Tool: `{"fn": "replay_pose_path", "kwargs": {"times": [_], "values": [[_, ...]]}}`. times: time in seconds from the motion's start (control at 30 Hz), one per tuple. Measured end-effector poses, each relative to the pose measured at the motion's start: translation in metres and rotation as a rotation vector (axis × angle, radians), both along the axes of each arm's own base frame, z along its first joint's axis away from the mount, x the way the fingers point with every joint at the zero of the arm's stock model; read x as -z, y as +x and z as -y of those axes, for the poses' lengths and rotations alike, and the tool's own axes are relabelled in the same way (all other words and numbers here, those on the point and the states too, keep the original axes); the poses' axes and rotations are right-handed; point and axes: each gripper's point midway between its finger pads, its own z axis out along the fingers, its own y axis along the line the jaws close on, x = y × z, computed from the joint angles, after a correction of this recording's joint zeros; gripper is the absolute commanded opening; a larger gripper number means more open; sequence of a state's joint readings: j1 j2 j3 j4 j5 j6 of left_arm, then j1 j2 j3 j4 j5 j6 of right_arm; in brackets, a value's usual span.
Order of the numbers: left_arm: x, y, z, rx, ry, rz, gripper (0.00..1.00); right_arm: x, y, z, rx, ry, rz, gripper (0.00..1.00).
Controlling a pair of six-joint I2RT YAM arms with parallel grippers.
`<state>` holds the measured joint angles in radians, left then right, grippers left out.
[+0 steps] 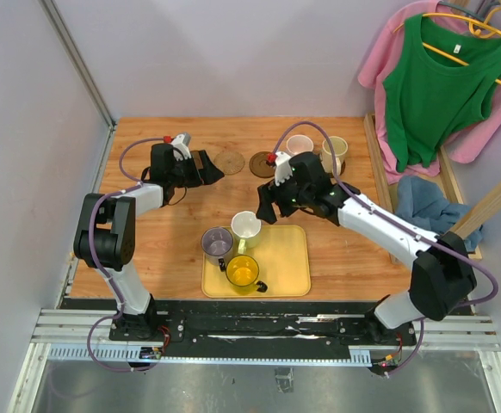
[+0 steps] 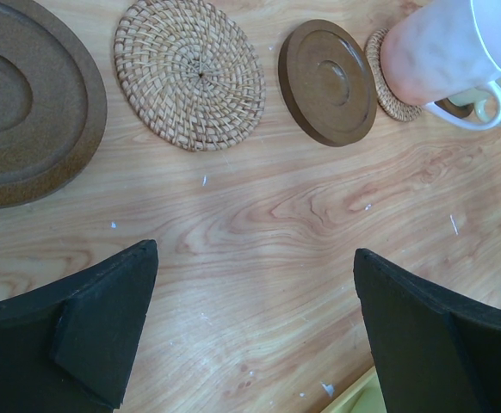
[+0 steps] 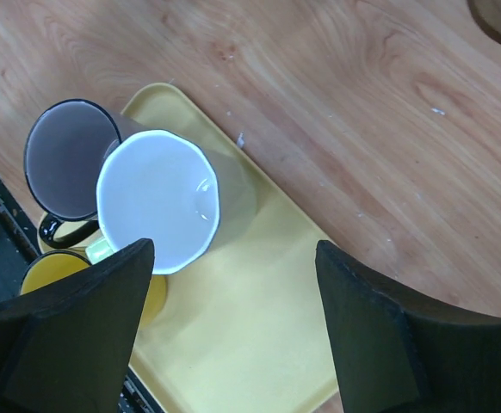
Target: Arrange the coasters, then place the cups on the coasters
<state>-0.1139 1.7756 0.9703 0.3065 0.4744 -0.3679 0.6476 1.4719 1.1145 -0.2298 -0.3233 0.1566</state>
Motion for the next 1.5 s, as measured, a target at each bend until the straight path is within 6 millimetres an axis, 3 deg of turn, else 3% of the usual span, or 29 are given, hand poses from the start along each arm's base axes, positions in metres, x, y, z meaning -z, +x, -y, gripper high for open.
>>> {"fn": "replay_pose_path", "kwargs": {"times": [0.43,0.6,0.7,1.0,1.17,1.5], "values": [[-0.001,0.0,0.001,0.001,-0.004,0.002,1.0,0.026,-0.007,-0.03,-0.064,-0.039,-0.098,0.51],[-0.001,0.0,0.001,0.001,-0.004,0.002,1.0,0.033,-0.009,-0.033,-0.09,-0.07,-0.124,0.25],[-0.001,0.0,0.001,0.001,-0.004,0.002,1.0,0.035,-0.012,-0.03,-0.096,-0.09,-0.14,0.18],[-0.001,0.0,0.001,0.001,-0.004,0.001,1.0,0.04,-0.018,-0.03,-0.144,-0.173,-0.167,0.18],[-0.001,0.0,0.001,0.0,-0.003,0.001,1.0,0.041,-0.015,-0.033,-0.155,-0.206,-0.154,0.01],[0.0,0.0,0.0,0.0,-0.003,0.0,1.0,0.047,-0.01,-0.017,-0.181,-0.342,-0.071,0.01]]}}
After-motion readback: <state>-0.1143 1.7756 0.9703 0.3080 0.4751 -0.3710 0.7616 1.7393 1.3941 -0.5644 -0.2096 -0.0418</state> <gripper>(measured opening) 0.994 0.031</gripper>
